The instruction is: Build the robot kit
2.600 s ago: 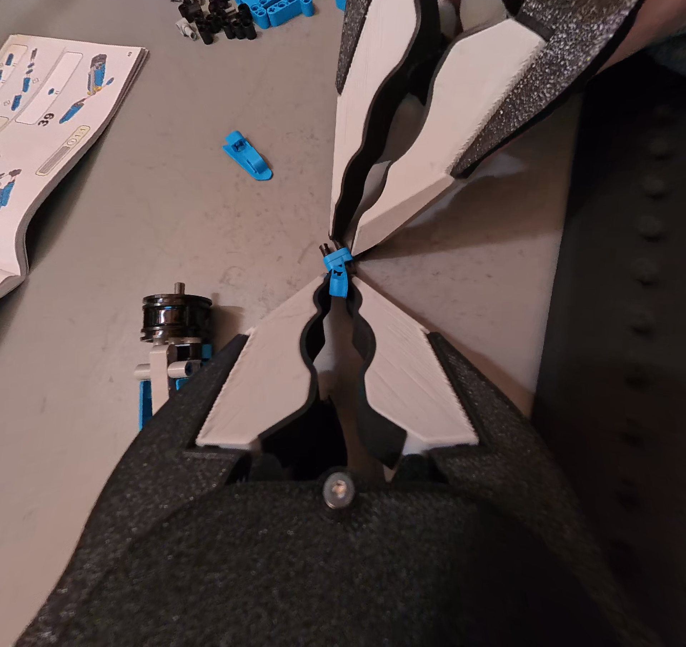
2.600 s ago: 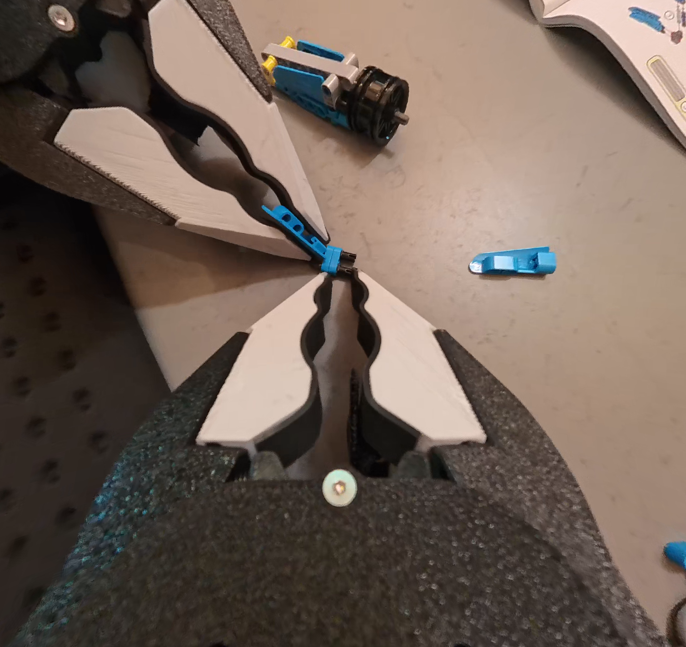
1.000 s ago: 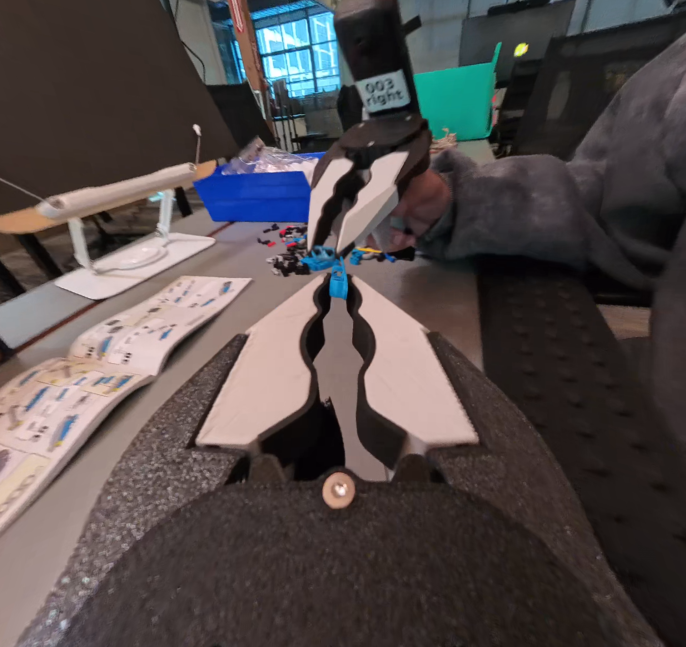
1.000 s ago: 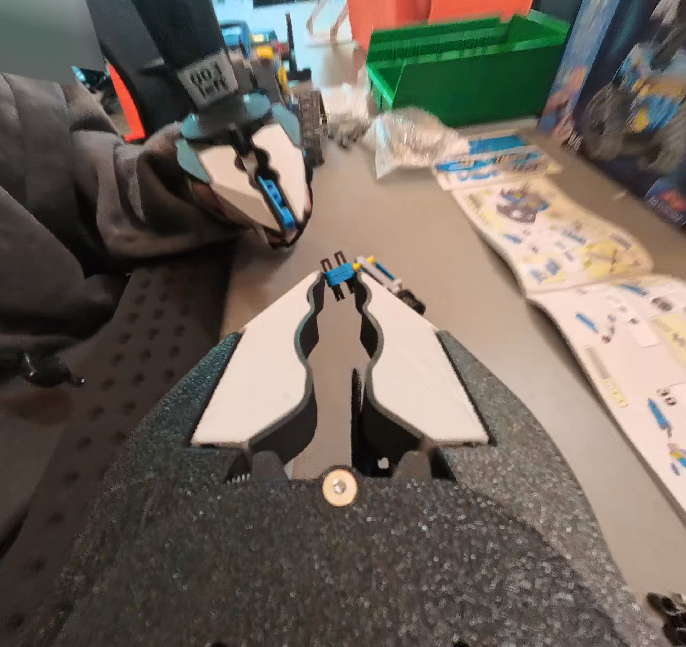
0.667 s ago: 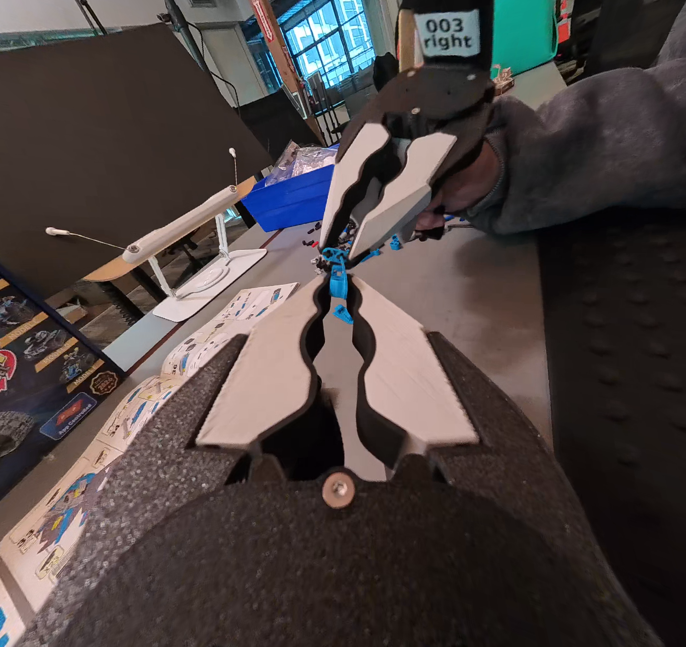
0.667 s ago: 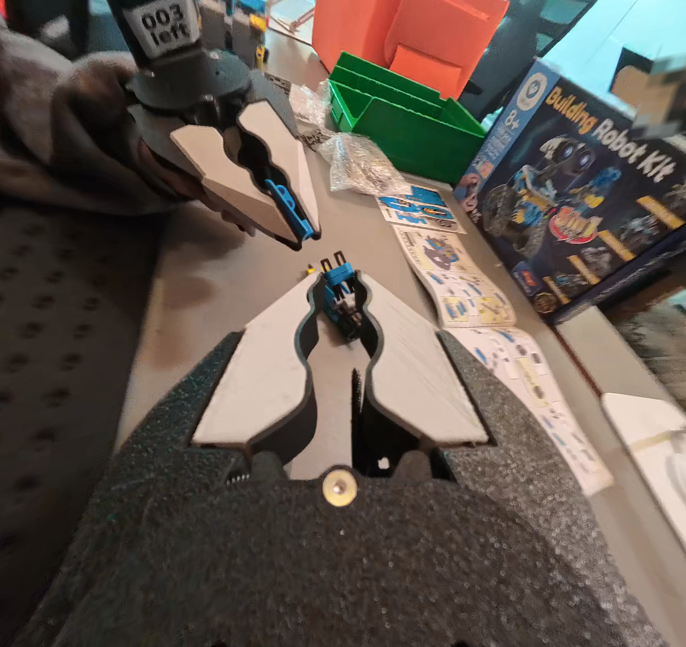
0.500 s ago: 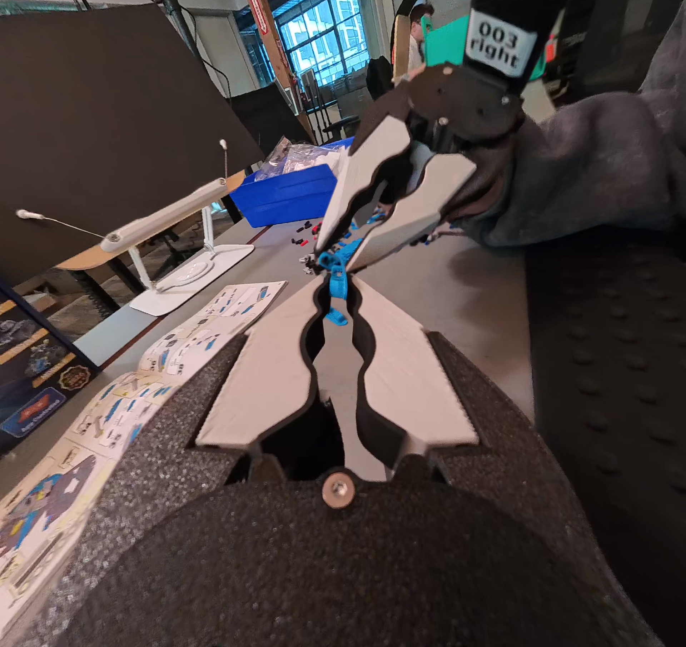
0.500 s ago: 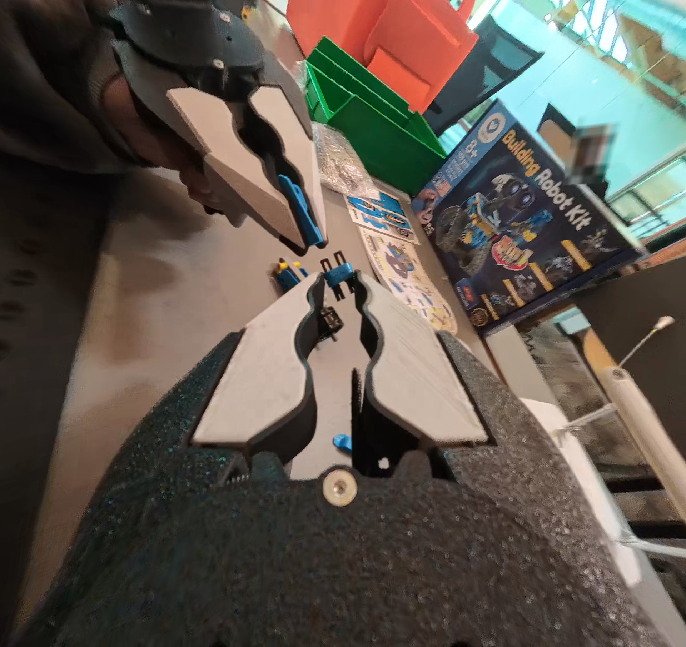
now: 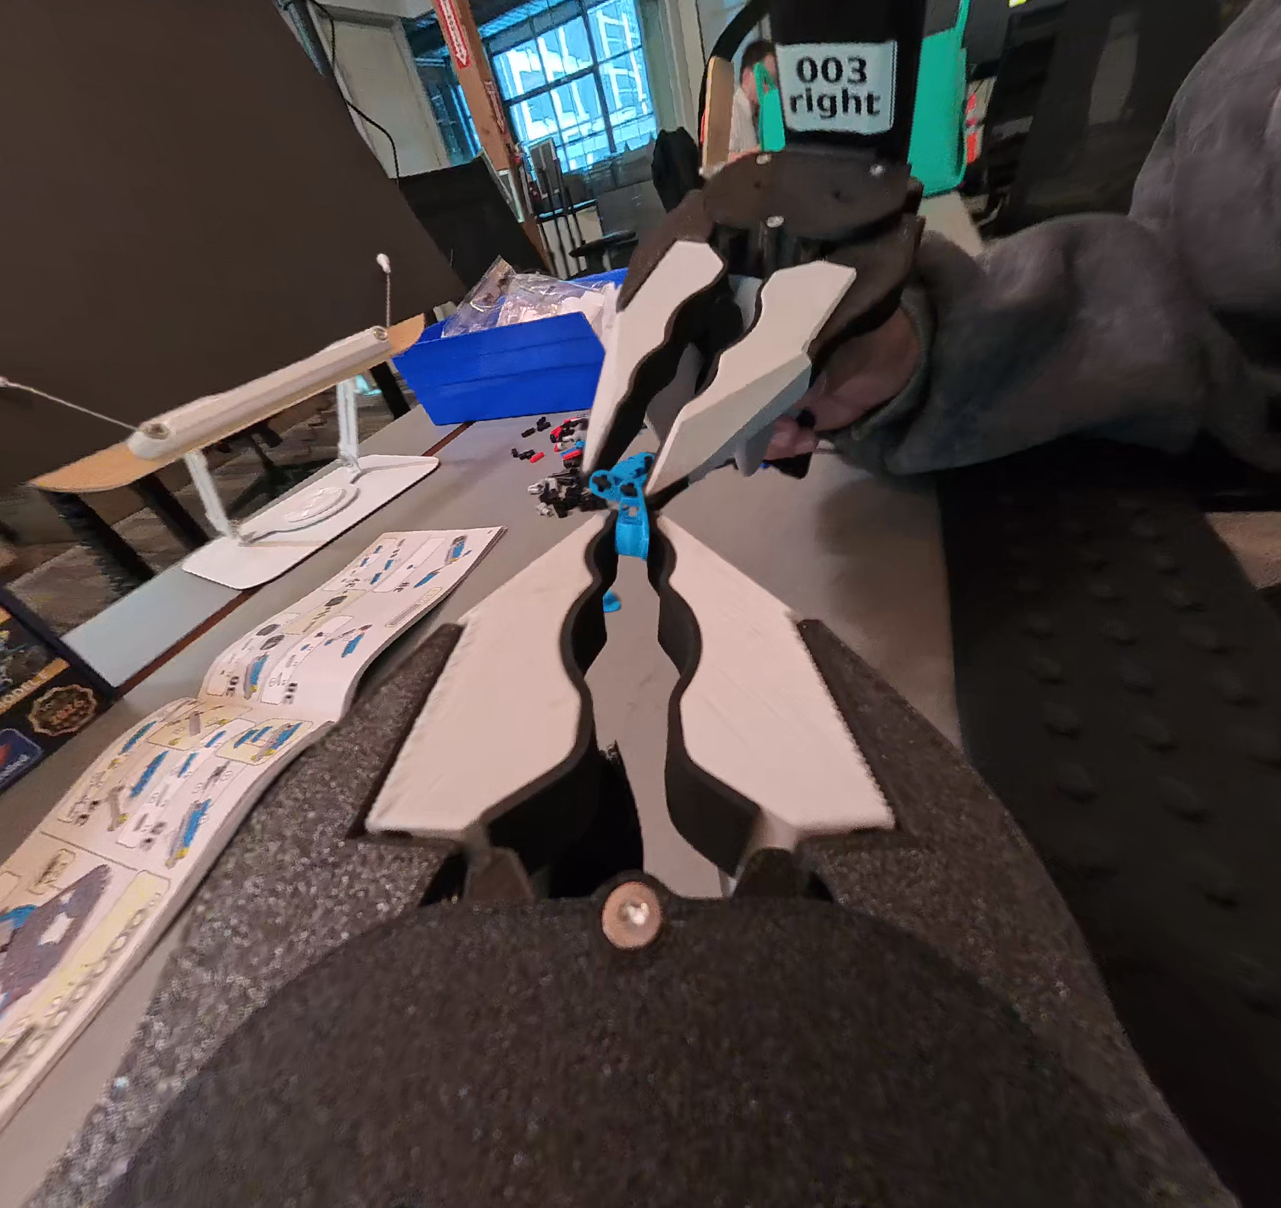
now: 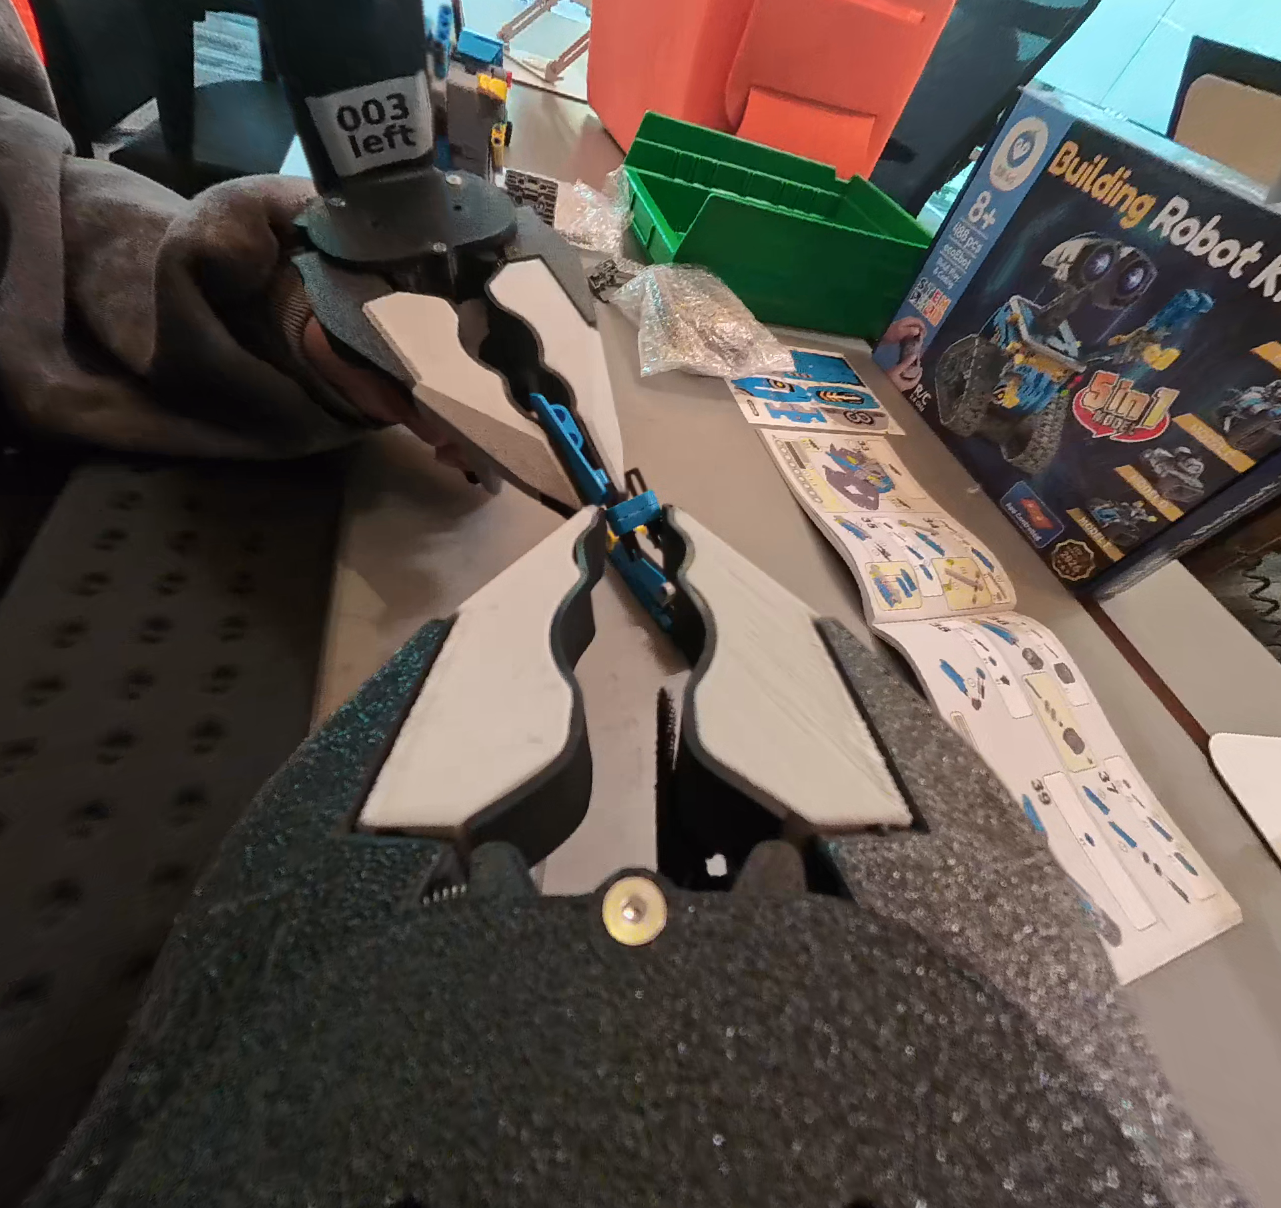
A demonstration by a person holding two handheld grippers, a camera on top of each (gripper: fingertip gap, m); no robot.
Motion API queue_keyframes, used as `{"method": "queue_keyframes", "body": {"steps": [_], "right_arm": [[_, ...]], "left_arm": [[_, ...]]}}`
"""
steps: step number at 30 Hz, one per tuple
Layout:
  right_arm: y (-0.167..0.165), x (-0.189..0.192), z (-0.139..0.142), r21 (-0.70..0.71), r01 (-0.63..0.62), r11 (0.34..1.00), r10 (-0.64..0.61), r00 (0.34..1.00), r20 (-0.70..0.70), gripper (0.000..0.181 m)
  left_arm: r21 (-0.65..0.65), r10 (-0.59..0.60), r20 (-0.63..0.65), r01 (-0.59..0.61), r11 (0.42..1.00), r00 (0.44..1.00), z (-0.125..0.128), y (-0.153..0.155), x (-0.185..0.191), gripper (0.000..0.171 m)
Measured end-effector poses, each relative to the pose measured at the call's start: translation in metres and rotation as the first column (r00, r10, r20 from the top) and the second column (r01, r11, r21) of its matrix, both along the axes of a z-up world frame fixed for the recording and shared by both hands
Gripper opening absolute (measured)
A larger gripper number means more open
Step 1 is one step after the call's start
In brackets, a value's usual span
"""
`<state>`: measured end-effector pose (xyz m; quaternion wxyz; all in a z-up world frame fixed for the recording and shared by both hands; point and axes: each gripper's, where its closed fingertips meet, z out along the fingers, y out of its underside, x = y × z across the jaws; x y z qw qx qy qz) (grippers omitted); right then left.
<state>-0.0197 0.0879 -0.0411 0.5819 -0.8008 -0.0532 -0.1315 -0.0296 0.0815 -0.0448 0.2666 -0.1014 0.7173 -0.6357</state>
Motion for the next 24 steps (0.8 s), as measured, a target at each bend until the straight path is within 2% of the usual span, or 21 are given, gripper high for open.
{"method": "queue_keyframes", "body": {"steps": [4, 7, 9, 12, 14, 17, 20, 21, 23, 24], "right_arm": [[-0.002, 0.003, -0.007, -0.034, 0.006, 0.999, -0.007, 1.000, -0.029, 0.015], [-0.005, 0.005, -0.015, -0.066, -0.012, 0.998, 0.007, 0.997, -0.079, 0.015], [-0.011, 0.004, -0.040, -0.177, -0.058, 0.983, 0.030, 0.987, -0.155, 0.016], [-0.031, 0.003, -0.095, -0.431, -0.116, 0.895, 0.015, 0.973, -0.229, 0.016], [-0.036, 0.005, -0.108, -0.476, -0.117, 0.872, 0.005, 0.973, -0.229, 0.016], [-0.039, 0.000, -0.122, -0.502, -0.170, 0.848, 0.005, 0.950, -0.313, 0.017], [-0.039, 0.000, -0.118, -0.467, -0.185, 0.865, 0.008, 0.935, -0.356, 0.018], [-0.036, -0.001, -0.111, -0.424, -0.199, 0.884, 0.021, 0.921, -0.389, 0.025], [-0.028, -0.007, -0.085, -0.272, -0.248, 0.930, 0.078, 0.855, -0.513, 0.031], [-0.024, -0.014, -0.067, -0.161, -0.290, 0.943, 0.141, 0.790, -0.597, 0.031]], "left_arm": [[0.091, 0.049, 0.086, -0.057, 0.994, 0.995, -0.007, -0.001, 0.004, 0.007], [0.133, 0.046, 0.094, -0.059, 0.989, 0.995, -0.014, -0.003, 0.004, 0.007], [0.145, 0.043, 0.103, -0.058, 0.988, 0.994, -0.016, -0.003, 0.004, 0.007], [0.200, 0.026, 0.091, -0.044, 0.979, 0.996, -0.027, -0.005, 0.003, 0.007], [0.261, 0.024, 0.112, -0.053, 0.964, 0.993, -0.036, -0.006, 0.003, 0.007], [0.330, 0.018, 0.133, -0.061, 0.942, 0.991, -0.047, -0.008, 0.004, 0.007], [0.323, 0.005, 0.138, -0.050, 0.945, 0.990, -0.046, -0.009, 0.001, 0.007], [0.312, 0.000, 0.141, -0.044, 0.949, 0.990, -0.044, -0.010, 0.000, 0.006], [0.281, -0.010, 0.155, -0.034, 0.959, 0.988, -0.038, -0.011, -0.002, 0.007], [0.262, -0.017, 0.161, -0.026, 0.965, 0.987, -0.035, -0.012, -0.004, 0.007]]}}
